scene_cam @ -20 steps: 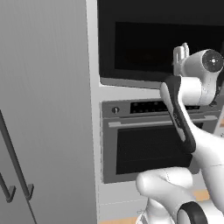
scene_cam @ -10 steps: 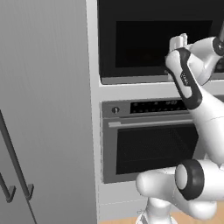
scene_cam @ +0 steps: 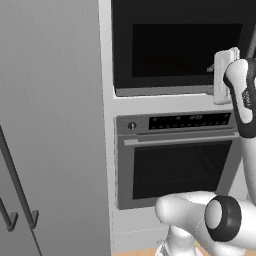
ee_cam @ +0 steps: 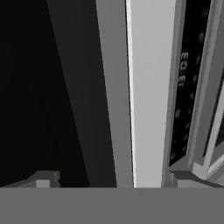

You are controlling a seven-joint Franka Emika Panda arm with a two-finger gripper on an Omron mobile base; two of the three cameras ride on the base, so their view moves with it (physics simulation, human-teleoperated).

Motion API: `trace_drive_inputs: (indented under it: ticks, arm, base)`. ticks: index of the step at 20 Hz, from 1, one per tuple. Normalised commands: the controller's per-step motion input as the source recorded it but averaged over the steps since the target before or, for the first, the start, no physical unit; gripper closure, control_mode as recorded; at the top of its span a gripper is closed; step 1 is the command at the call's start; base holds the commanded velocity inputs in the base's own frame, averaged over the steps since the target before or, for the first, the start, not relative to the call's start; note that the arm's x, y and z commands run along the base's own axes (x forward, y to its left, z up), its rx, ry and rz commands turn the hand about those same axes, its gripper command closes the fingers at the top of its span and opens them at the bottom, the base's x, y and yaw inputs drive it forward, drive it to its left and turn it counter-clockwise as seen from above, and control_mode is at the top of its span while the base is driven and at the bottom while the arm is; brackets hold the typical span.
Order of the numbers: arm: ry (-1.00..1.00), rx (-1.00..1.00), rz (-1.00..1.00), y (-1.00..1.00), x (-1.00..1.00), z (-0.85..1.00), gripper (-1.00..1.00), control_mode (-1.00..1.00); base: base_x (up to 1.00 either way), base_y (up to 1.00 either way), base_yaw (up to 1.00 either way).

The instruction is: Pick the garlic from the sink and place it in the bowl. Then pick the bowl and place it in the microwave. Then close the microwave door and press the start button.

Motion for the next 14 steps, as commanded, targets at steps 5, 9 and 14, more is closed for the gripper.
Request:
trace_drive_inputs:
  ticks: [5, 9, 14]
  arm:
    - [-0.02, 0.09, 0.01, -0.87, -1.0, -0.13, -1.0, -1.0]
    - [0.0, 0.1, 0.0, -1.0, -0.64, -0.05, -1.0, -1.0]
    - [0.0, 0.08, 0.0, -0.9, -0.08, 0.0, -1.0, -1.0]
  base:
    - [0.0, 0.0, 0.0]
    - [0.0, 0.0, 0.0]
    - [0.0, 0.0, 0.0]
